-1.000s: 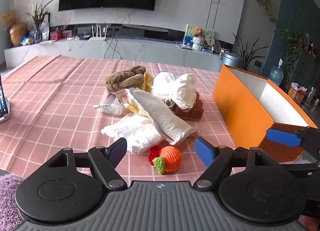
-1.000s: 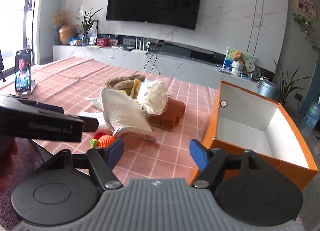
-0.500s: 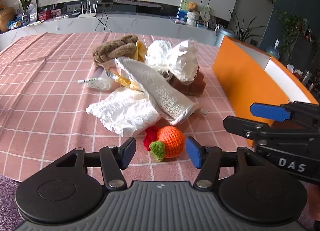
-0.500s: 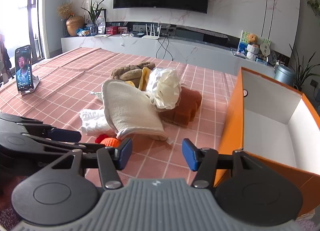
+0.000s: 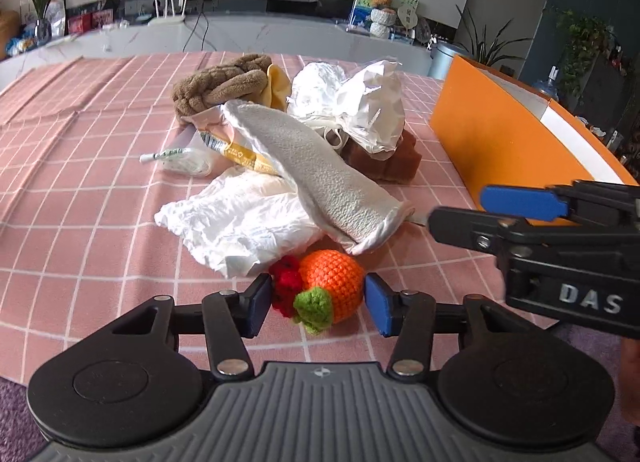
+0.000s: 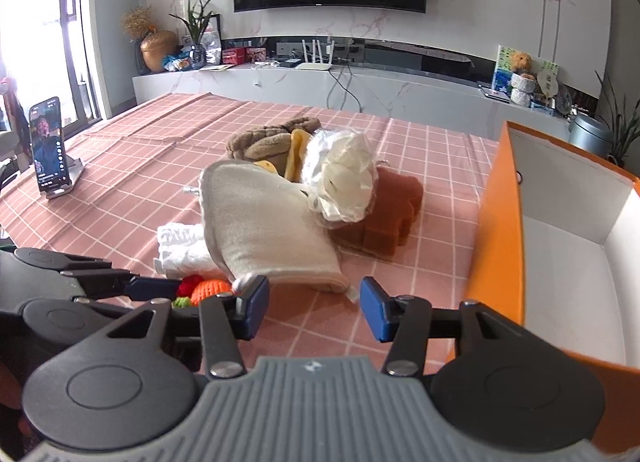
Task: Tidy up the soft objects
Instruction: 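Grasp the crocheted orange fruit with the left tool while the right tool approaches the white mitt, then grasp the white terry mitt with the right tool while the left tool holds the fruit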
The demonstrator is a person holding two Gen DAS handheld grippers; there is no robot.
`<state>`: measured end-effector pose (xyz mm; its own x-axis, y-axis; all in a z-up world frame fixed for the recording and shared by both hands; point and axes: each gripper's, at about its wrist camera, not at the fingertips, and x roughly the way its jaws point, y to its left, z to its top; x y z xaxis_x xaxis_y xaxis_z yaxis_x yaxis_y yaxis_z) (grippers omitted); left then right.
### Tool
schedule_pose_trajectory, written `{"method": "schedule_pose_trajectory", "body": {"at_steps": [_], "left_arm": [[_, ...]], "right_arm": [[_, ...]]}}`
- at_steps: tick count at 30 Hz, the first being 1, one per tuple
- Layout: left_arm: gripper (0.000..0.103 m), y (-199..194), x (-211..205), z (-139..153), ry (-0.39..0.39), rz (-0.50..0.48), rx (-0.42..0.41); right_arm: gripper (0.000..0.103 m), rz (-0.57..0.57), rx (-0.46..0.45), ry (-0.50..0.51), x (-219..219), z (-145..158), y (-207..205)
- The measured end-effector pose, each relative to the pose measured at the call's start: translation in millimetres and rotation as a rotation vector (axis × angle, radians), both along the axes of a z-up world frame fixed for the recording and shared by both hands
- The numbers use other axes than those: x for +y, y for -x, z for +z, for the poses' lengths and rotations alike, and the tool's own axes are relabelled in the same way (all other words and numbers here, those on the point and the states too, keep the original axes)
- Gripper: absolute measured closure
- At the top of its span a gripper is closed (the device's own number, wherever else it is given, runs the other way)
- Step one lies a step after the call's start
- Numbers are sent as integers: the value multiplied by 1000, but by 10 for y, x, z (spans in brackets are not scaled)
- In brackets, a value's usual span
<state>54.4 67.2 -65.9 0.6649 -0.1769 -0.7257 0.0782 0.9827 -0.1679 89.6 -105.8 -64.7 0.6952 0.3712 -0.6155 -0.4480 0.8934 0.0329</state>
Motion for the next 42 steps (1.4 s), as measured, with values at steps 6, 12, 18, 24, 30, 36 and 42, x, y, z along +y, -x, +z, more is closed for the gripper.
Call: {"method": "schedule_pose_trajectory", "body": {"at_steps": [6,12,18,24,30,36,42], "left_arm": [[46,91,168,330,-32,39,-62],[46,20,414,431,-17,128,-90],[46,-155,574,268,-6,176,-47],[45,-214,642,122,5,186,-18],[45,-214,642,96,12,180,-28],[45,-195,625,96,11,183,-26],[45,-187,575,105,-16,184,-28]], "right_arm": [[33,51,-3,-72,123,91,-162],[15,37,57,-175,197,103,-468],[9,-5,163,-190,261,-110,-735],[11,-2,241,-167,387,-366,-803],[34,13,260,-154,433,-439,-833],[79,24,268,-170,372,-413,-799],[98,43,255,-148,378,-405,-735]]}}
